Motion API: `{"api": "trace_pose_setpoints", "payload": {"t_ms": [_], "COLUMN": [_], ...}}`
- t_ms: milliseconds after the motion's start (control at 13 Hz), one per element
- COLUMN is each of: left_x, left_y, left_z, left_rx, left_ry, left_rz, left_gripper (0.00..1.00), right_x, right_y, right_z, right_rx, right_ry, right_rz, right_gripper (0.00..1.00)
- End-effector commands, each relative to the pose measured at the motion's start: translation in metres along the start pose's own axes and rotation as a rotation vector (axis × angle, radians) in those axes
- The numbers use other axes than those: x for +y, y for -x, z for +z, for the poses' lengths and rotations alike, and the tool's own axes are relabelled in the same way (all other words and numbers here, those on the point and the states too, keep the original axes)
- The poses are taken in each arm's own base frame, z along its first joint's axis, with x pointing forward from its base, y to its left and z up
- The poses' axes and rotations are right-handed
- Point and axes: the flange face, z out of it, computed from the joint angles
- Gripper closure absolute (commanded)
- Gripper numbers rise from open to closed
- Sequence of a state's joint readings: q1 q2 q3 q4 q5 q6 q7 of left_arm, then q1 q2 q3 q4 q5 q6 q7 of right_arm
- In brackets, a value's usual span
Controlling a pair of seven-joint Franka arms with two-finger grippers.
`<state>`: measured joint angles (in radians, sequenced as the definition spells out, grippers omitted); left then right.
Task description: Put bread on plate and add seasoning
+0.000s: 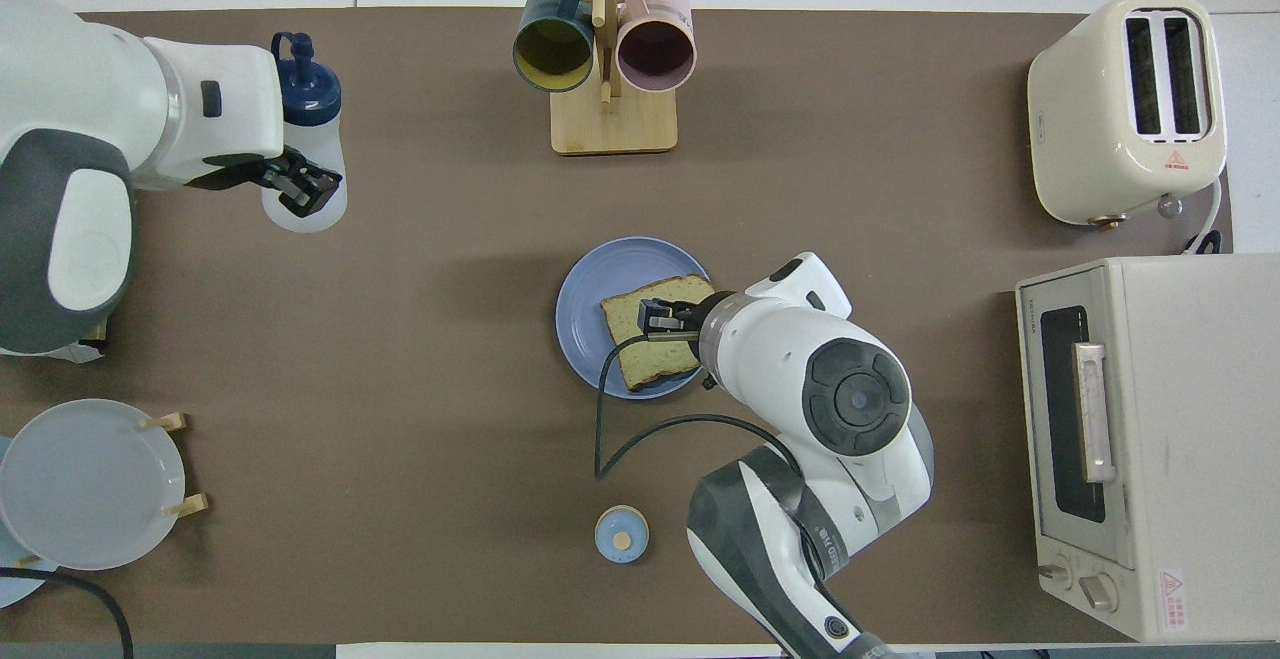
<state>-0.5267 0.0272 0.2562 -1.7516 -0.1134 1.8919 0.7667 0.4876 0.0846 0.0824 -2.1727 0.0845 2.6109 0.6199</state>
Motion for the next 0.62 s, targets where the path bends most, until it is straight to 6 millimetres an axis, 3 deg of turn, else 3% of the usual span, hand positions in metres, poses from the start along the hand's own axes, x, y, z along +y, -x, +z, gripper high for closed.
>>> {"api": "trace_pose_setpoints", "payload": {"t_ms": [0, 154, 231, 386, 540], "left_x": [0.049, 0.077, 0.105, 0.125, 0.141], "left_y": [0.014, 0.015, 0.018, 0.019, 0.019], "left_z": [0.019, 0.027, 0.039, 0.045, 0.047], "left_rx": [-0.003, -0.018, -0.028, -0.049, -0.061], "left_ry": [0.07, 0.108, 0.131, 0.155, 0.177], "left_rz": [0.204, 0.279, 0.326, 0.363, 0.401], "left_gripper": [1.0, 1.0, 1.0, 1.0, 1.0], "right_x": [0.001, 0.016, 0.003, -0.024, -0.035], "right_y": [-0.015, -0.042, -0.055, -0.079, -0.081], "right_z": [-0.014, -0.02, -0.03, -0.067, -0.101], "right_rx": [0.009, 0.037, 0.018, -0.089, -0.218], "right_ry": [-0.011, -0.014, -0.014, -0.021, -0.131], "right_rz": [0.032, 0.06, 0.058, 0.092, 0.207], "right_gripper": [0.0, 0.0, 0.0, 0.0, 0.0]}}
